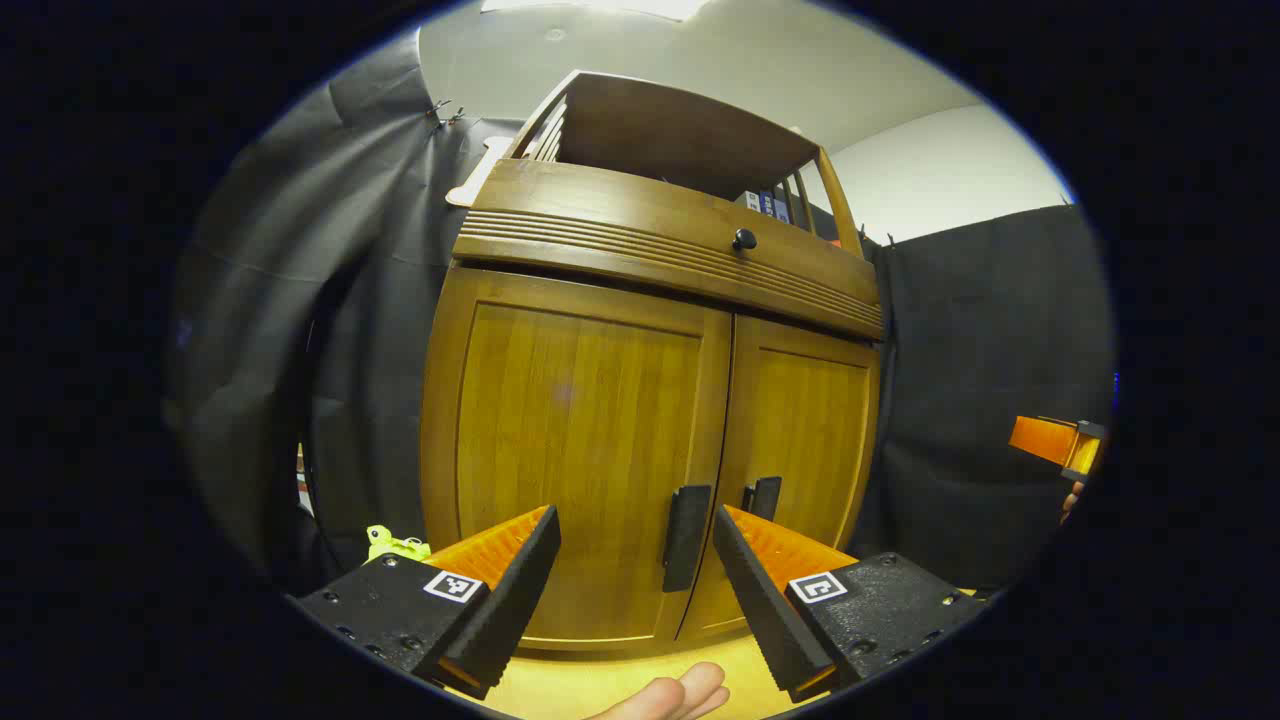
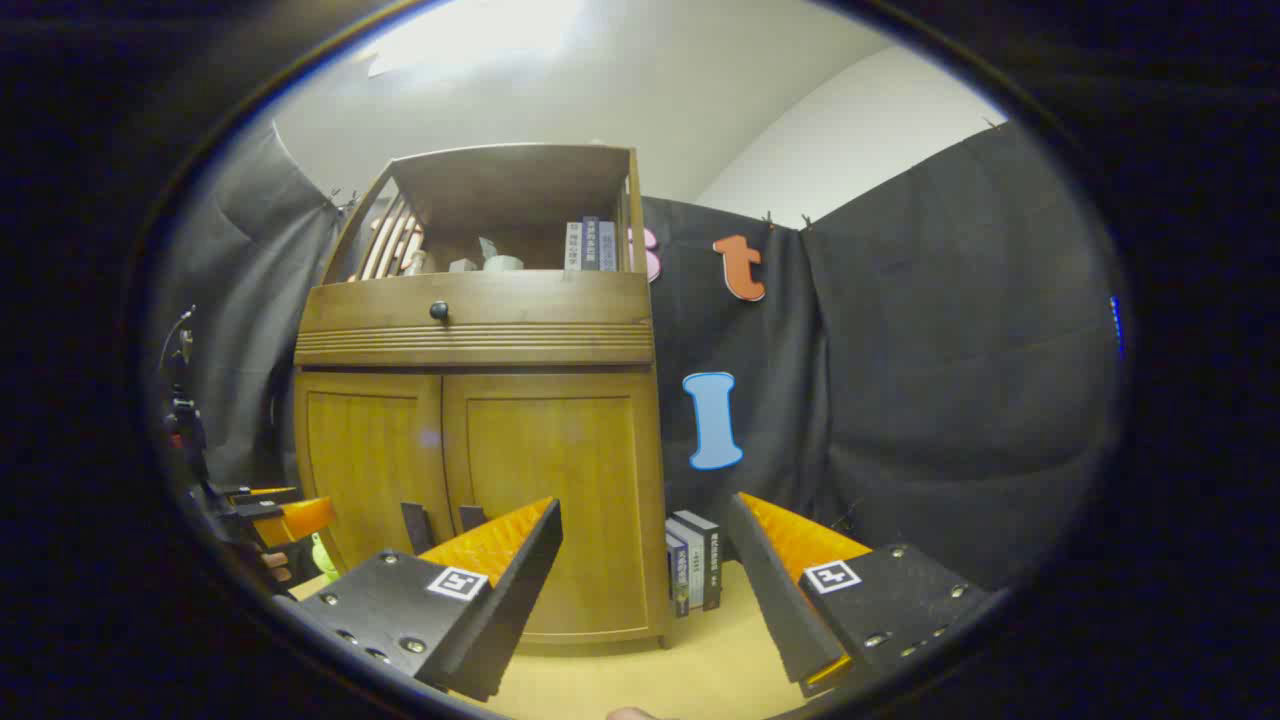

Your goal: Open the right door of the double-door shoe cabinet with the right hand, and open the left door with the left hand.

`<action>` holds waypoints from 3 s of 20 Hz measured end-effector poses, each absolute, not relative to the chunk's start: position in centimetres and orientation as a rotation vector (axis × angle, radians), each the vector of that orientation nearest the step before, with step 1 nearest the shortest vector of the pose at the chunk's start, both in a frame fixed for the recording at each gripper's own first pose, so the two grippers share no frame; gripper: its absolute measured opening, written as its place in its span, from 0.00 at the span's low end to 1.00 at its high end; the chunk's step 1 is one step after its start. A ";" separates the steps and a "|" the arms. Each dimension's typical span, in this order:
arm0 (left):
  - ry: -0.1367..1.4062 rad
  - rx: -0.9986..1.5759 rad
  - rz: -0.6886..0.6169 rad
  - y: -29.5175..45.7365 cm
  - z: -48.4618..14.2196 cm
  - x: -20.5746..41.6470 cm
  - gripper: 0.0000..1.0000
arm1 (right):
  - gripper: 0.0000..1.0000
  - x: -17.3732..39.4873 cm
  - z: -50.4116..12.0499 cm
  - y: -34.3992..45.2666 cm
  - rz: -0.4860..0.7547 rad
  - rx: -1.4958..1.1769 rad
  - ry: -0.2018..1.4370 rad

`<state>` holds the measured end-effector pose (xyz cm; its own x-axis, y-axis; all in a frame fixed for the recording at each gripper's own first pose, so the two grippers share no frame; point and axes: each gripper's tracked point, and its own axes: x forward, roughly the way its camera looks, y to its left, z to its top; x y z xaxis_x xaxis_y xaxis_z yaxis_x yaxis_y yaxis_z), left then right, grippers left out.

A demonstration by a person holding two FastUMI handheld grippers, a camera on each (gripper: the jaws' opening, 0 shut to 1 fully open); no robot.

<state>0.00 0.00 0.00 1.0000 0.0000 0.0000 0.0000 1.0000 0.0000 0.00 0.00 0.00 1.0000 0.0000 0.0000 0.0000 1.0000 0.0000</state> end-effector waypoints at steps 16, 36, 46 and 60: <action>-0.014 0.035 0.022 0.8 0.8 -0.5 0.95 | 0.99 1.4 -3.1 5.4 0.087 -0.038 0.037; -0.009 0.020 0.057 3.8 0.9 0.6 0.92 | 0.99 13.4 -12.3 16.3 0.226 -0.002 0.228; -0.009 0.012 0.030 3.9 0.9 0.8 0.92 | 0.72 16.9 -16.2 19.9 0.254 0.070 0.293; 0.019 0.033 0.103 6.0 0.0 1.7 0.92 | 0.27 11.8 -13.9 17.6 0.408 0.043 0.360</action>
<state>1.73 6.03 0.00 0.9945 0.1034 -0.0173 -0.1027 0.9941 0.0338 11.85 17.56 -13.89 0.8559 0.3953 -0.3336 -0.3803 0.9180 0.1121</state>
